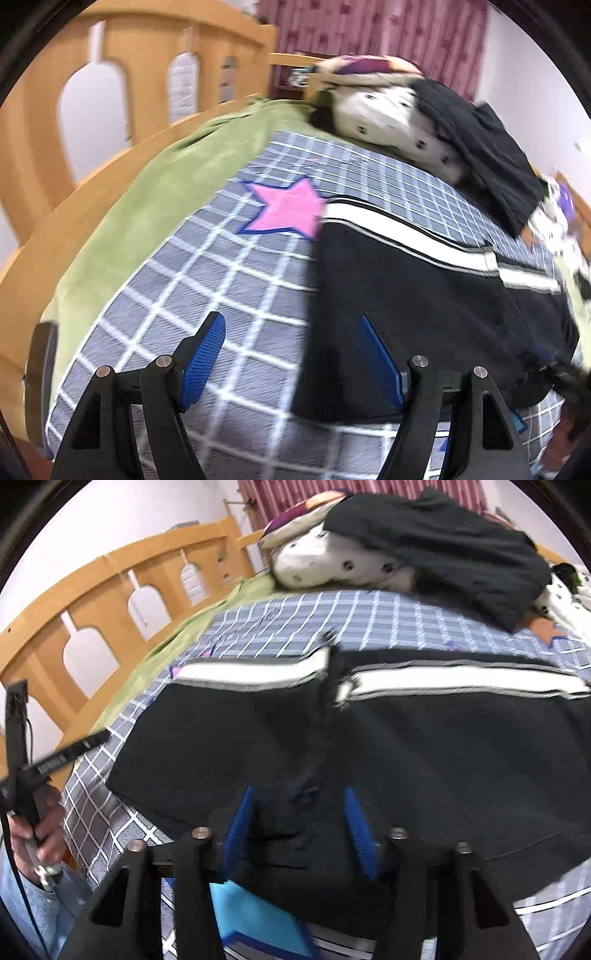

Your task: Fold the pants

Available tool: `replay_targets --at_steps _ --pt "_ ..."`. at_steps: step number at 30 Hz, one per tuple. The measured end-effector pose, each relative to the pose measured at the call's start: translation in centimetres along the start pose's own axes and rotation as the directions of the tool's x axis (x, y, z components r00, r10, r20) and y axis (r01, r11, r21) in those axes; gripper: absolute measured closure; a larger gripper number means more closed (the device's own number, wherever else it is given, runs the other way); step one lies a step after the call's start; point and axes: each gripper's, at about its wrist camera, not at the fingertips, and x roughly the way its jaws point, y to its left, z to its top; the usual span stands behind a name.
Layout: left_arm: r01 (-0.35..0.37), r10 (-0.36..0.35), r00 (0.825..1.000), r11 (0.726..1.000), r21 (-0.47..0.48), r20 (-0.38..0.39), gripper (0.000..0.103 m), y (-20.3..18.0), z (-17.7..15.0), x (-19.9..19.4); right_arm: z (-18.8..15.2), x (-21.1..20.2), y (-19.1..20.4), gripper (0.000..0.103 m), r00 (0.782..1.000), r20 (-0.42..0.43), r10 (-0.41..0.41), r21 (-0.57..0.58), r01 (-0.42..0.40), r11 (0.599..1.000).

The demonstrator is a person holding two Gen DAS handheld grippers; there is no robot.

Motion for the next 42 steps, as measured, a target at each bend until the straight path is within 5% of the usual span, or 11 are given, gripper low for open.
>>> replay_targets --at_steps 1,7,14,18,22,24,30,36,38,40,42 --pt "0.019 -0.020 1.000 0.999 -0.036 -0.012 0.030 1.2 0.1 -0.1 -0.5 0.6 0.6 0.094 1.000 -0.015 -0.008 -0.012 0.008 1.000" --pt "0.096 -0.105 0.992 0.988 -0.121 -0.071 0.031 3.6 -0.2 0.5 -2.5 0.3 1.0 0.095 0.995 0.034 -0.090 -0.037 0.092 0.995" --pt "0.113 -0.114 0.990 0.993 -0.024 -0.083 0.030 1.1 -0.7 0.6 -3.3 -0.2 1.4 0.093 0.992 0.038 -0.121 -0.033 0.122 0.992" --pt "0.135 -0.134 0.987 0.991 0.009 -0.088 0.030 -0.1 -0.9 0.5 -2.1 -0.9 1.2 0.074 0.992 0.073 -0.105 -0.007 0.106 0.994" --pt "0.112 -0.107 0.991 0.992 0.054 -0.080 0.030 -1.2 -0.8 0.5 -3.6 1.1 0.4 0.082 0.991 0.028 -0.127 0.023 0.127 0.992" --pt "0.098 -0.093 0.993 0.993 0.059 -0.074 0.030 -1.3 -0.6 0.6 -4.1 0.9 1.5 0.082 0.991 0.020 -0.131 -0.057 0.132 0.990" --pt "0.081 -0.079 0.994 0.996 0.032 -0.072 0.030 -0.9 0.0 1.1 0.5 -0.1 1.4 0.076 0.990 0.099 -0.102 -0.089 0.111 0.990" --pt "0.080 -0.081 0.992 0.997 -0.019 -0.095 0.030 -0.4 0.8 2.2 6.5 5.6 -0.2 0.070 0.987 0.046 -0.155 -0.075 0.158 0.985" --pt "0.079 -0.081 0.992 0.996 -0.028 -0.093 0.030 -0.5 1.2 2.4 6.9 8.0 -0.6 0.078 0.980 -0.032 -0.195 -0.063 0.193 0.979" --pt "0.074 -0.075 0.993 0.997 -0.023 -0.091 0.030 -1.0 1.4 2.7 6.5 8.6 -0.1 0.086 0.967 0.035 -0.251 -0.156 0.253 0.955" --pt "0.078 -0.079 0.992 0.997 -0.017 -0.096 0.030 -1.5 1.4 3.0 6.3 8.2 -0.8 0.086 0.968 0.071 -0.241 -0.122 0.249 0.961"
